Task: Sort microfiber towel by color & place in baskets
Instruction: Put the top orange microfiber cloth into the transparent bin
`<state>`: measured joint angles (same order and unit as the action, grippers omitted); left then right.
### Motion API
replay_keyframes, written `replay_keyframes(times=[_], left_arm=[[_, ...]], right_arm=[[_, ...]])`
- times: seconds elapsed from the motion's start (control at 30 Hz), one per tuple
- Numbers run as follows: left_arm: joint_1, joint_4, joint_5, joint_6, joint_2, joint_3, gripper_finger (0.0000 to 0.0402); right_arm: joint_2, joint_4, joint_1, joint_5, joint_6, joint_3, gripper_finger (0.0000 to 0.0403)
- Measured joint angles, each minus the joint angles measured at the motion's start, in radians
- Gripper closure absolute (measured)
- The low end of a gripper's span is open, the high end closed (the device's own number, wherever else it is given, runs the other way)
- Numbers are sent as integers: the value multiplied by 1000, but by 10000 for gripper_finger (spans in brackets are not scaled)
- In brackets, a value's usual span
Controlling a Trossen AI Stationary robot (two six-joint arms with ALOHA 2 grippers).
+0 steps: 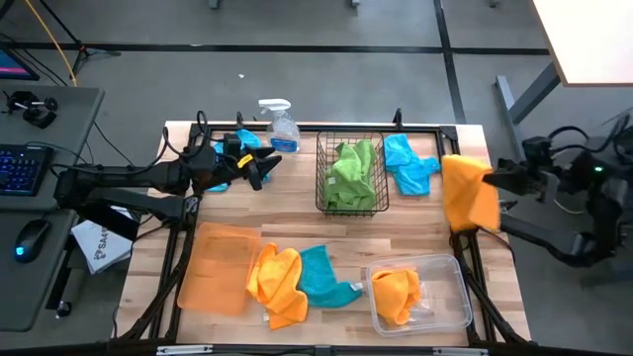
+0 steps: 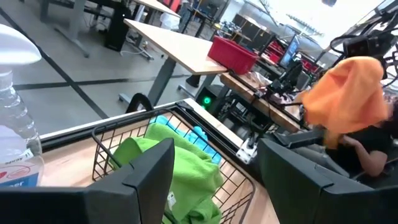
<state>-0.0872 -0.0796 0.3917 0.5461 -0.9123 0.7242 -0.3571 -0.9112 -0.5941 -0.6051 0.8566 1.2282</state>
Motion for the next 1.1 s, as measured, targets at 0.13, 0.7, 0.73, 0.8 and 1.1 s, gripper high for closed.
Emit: replay_keyframes(times=[0.13,0.7,0.73,0.8,1.1], left_arm=[[0,-6,10,8,0,0,185],[0,-31,12,-28,1,0,185],[0,-31,12,-33,0,0,185],[0,-31,13,-34,1,0,185],[0,-50,12,-64,0,0,185]], right_arm=[[-39,105,-84,-153,-25,-69,402],[-398,592,212,-165,-50,-122,403],[-422,602,270,-145,-52,-122,403],[-472,605,388,-118,-53,-122,403],[-600,603,773,-94,227,-123,403]])
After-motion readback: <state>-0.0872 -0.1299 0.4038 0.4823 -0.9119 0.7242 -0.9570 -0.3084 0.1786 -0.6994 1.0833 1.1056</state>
